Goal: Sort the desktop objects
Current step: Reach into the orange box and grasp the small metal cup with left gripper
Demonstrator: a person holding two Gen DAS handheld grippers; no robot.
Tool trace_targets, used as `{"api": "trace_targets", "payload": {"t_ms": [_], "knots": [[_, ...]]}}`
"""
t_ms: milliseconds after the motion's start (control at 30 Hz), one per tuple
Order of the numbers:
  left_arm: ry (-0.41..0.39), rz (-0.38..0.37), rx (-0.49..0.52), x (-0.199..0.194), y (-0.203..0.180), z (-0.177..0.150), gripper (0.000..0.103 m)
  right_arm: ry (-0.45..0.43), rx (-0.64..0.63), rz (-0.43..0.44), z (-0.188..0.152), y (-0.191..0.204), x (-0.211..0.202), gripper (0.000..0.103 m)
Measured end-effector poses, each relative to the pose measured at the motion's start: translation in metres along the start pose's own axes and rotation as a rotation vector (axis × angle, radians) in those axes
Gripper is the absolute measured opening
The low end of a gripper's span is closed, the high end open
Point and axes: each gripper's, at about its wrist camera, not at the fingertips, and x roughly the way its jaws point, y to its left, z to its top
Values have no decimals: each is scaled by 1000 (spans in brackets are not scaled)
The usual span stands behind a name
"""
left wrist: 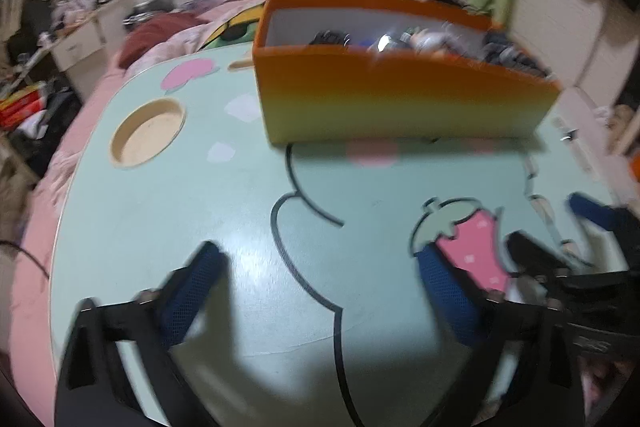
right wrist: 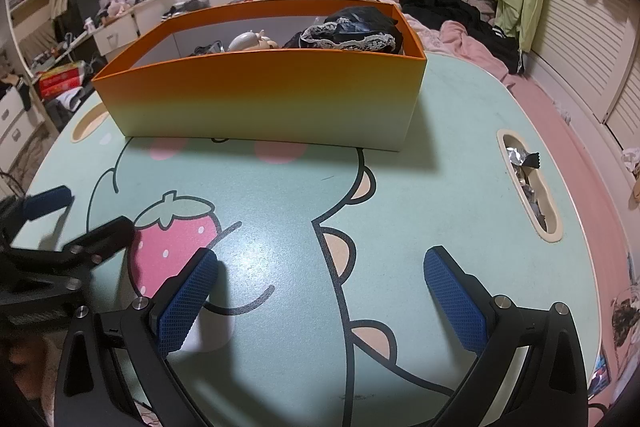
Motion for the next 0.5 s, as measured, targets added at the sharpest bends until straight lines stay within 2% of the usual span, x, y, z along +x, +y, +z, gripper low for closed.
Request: {"api": "trace_targets", "payload": {"t_ms": [33, 100, 167, 233, 333, 367, 433, 500], "knots": [[-18, -5, -6, -7, 4, 6, 72, 0, 0, 0, 0, 2, 0, 103], [-79, -43, -3, -31, 6, 23, 68, 0, 1, 1, 0, 2, 0, 103], [-106, -103, 26, -46, 3, 46, 61, 0, 1, 1, 0, 2, 0, 103], [-79, -162, 50, -47, -5, 70, 53, 0, 1, 1, 0, 3, 0, 103], [26, -220, 83, -19, -21, 109, 53, 0, 1, 1, -1, 3, 0, 103], [53, -215, 91, -7, -25, 119, 54, 0, 1, 1, -1, 3, 0, 103], [109, -145, 121, 20, -38, 135, 54, 0, 1, 2, -1, 4, 0, 103], [123, -112, 144, 29, -44, 141, 54, 0, 1, 1, -2, 4, 0, 103]]}}
